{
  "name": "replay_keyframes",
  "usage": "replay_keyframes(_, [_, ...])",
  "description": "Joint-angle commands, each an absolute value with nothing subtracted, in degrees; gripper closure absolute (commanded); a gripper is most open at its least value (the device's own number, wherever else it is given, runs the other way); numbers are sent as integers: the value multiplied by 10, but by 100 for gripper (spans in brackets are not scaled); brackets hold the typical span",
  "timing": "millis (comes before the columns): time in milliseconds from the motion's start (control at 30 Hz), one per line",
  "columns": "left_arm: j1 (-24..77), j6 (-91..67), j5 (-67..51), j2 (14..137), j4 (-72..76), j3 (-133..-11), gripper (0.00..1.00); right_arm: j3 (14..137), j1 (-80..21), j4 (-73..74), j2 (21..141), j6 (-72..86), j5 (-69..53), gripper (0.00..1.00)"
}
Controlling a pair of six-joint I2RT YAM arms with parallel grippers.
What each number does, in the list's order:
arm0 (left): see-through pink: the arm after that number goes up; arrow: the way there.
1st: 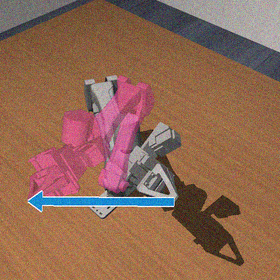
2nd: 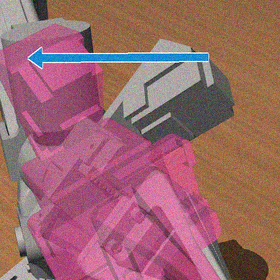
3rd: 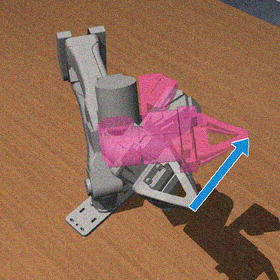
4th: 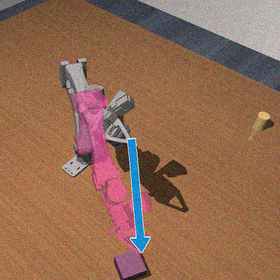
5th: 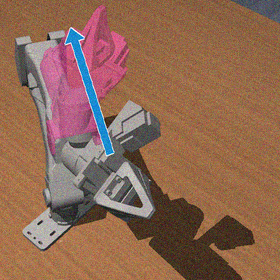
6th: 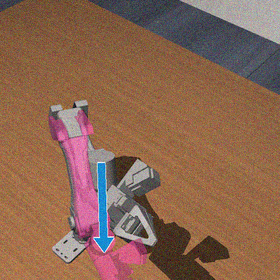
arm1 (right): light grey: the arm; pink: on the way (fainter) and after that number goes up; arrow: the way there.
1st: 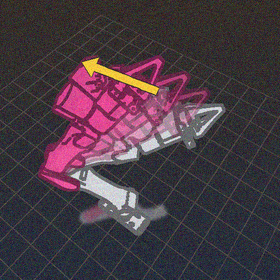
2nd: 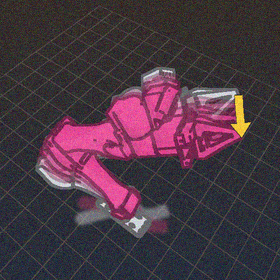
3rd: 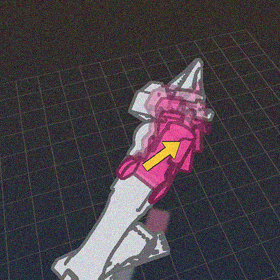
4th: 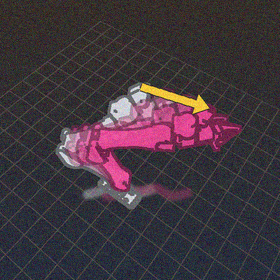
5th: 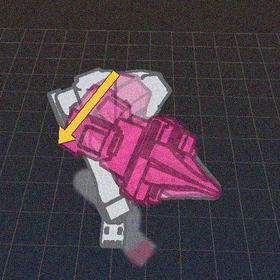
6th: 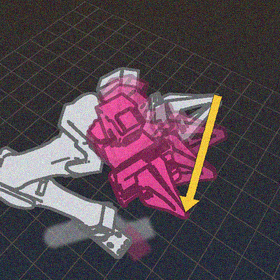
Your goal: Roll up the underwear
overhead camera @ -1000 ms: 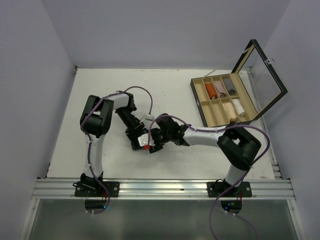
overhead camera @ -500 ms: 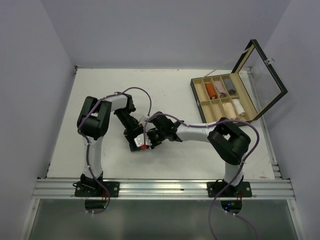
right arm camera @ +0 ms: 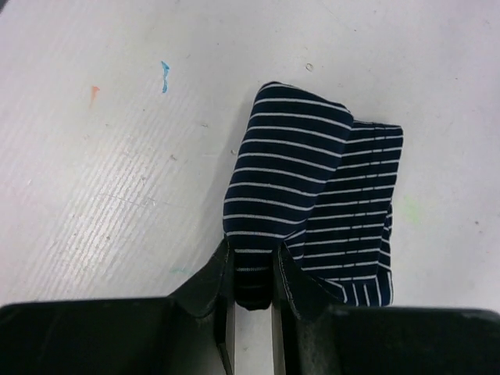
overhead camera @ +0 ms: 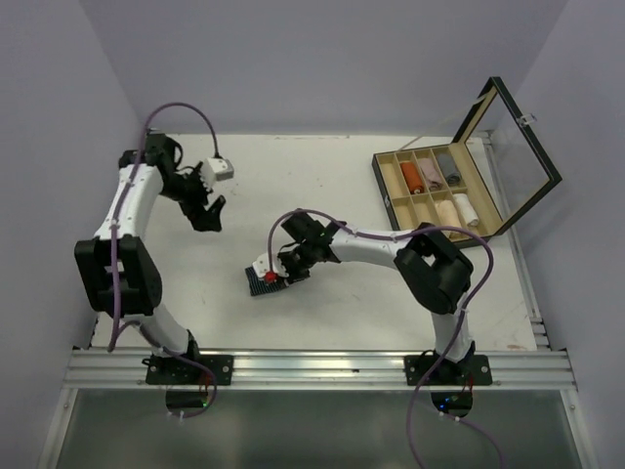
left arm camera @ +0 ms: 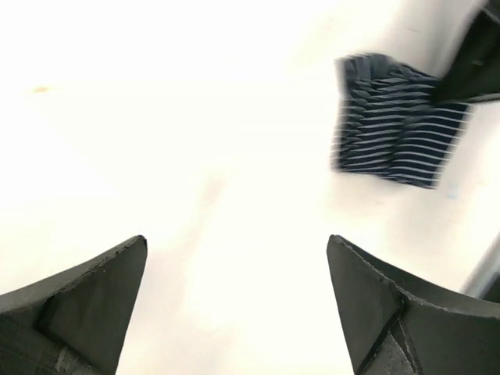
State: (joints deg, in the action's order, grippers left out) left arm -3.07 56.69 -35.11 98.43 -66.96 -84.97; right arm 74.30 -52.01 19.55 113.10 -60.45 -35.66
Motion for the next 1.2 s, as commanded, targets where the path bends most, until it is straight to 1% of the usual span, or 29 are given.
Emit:
replay_keyframes(0, [-99,554,-391,898,-617,-906,0,785,-512,303,1184,-571,-378,100])
replay_keyframes(67, [-141,495,-399,833,-533,-911,0,808,-506,336,1201,-566,-382,100])
replay_keyframes(100, [-150,470,-385,808,-493,-904,0,831,-505,347,1209,-556,-383,100])
replay_keyframes(133, [-154,424,-359,754,-370,-857,0,844,-501,358,1229,-550,-390,100])
replay_keyframes(167, [-154,334,-332,725,-313,-828,0,858,-497,378,1237,-541,-397,100])
replay_keyframes(200, [-154,301,-296,700,-270,-801,0,884,-494,389,1247,-527,-406,100])
replay_keyframes(233, [-154,280,-285,657,-228,-757,0,899,-489,403,1272,-520,-413,100])
replay_keyframes(267, [-154,283,-293,641,-225,-743,0,913,-486,425,1282,-512,-426,100])
replay_keyframes(300, [-154,280,-332,628,-231,-734,0,940,-482,439,1295,-501,-433,100])
replay_keyframes(400, [-139,340,-400,637,-358,-749,0,992,-476,490,1348,-477,-464,100])
replay_keyframes(433, [-135,366,-413,630,-406,-729,0,1003,-470,500,1360,-470,-472,100])
replay_keyframes(500, [-121,427,-404,604,-421,-685,2,1036,-465,521,1395,-441,-491,100])
replay_keyframes(533, [-112,445,-393,573,-434,-637,4,1048,-458,526,1409,-432,-500,100])
replay_keyframes(567, [-77,471,-378,558,-440,-615,6,1075,-454,539,1432,-420,-506,100])
replay_keyframes(600, [-50,476,-341,535,-445,-573,14,1087,-445,542,1447,-392,-528,100])
replay_keyframes(633, [-20,483,-326,527,-459,-555,18,1100,-440,548,1460,-382,-540,100])
replay_keyframes(667, [39,481,-296,520,-459,-535,22,1130,-434,565,1473,-372,-552,100])
replay_keyframes(700, [65,478,-284,510,-457,-498,27,1142,-426,574,1499,-359,-569,100])
replay_keyframes(767, [131,474,-244,504,-440,-463,32,1151,-421,573,1512,-347,-575,100])
replay_keyframes(800, [152,469,-230,500,-426,-433,35,1147,-419,567,1514,-338,-572,100])
replay_keyframes(833, [171,467,-219,500,-396,-417,37,1143,-418,559,1516,-336,-570,100])
replay_keyframes(867, [199,467,-208,499,-382,-403,37,1143,-419,561,1519,-337,-571,100])
replay_keyframes(1000, [240,475,-181,524,-302,-328,37,1143,-417,569,1536,-337,-580,100])
replay_keyframes(1167, [292,487,-138,551,-201,-291,36,1142,-417,573,1547,-333,-581,100])
